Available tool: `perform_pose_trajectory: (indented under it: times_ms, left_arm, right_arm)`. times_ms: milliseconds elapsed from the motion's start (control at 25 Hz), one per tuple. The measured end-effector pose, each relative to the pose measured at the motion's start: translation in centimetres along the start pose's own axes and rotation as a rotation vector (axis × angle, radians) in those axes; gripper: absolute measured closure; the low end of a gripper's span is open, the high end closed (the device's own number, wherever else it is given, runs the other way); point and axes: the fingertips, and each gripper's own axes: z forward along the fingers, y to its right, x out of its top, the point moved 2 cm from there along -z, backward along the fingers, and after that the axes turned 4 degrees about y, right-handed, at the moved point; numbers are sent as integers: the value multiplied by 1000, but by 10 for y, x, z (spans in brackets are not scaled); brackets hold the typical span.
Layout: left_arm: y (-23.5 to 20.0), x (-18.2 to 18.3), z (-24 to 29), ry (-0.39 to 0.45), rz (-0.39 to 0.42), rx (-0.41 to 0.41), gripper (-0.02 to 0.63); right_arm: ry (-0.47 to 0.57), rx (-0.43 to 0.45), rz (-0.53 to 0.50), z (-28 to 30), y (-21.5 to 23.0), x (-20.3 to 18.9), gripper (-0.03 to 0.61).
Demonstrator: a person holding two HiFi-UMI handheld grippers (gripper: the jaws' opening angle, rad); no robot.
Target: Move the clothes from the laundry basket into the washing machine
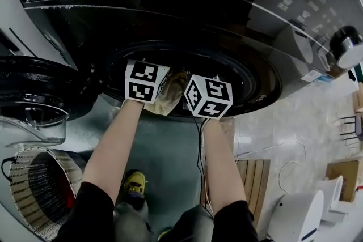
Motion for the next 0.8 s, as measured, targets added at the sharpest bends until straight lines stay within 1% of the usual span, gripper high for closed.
perform_pose_trajectory:
  times_ms: [120, 200, 280, 360, 480, 600, 720, 800]
  left_arm:
    - [5, -1, -12, -2, 4, -1, 382]
    - [9, -2, -22, -4, 10, -2, 394]
    - [13, -3, -33, -11, 15, -1, 425]
    - [16, -3, -46, -15, 16, 5, 475]
    - [21, -1, -61, -19, 9, 12, 532]
    - [27, -1, -73, -26, 5, 21, 603]
    - [32, 1, -83, -25, 16, 22, 603]
    - [34, 4, -91, -20, 9, 23, 603]
  right_arm:
    - [-17, 3, 2, -14, -2, -3, 430]
    - [-13, -1, -1, -25, -3, -1, 433]
    - [-10, -12, 2, -36, -3, 2, 450]
    - [-13, -20, -3, -46, -3, 4, 473]
    - [-17, -30, -7, -62, -3, 7, 515]
    - [-23, -47, -10, -77, -2, 7, 575]
    - [-22, -49, -28, -86, -3, 9, 575]
    - [-15, -49, -43, -93, -5, 14, 575]
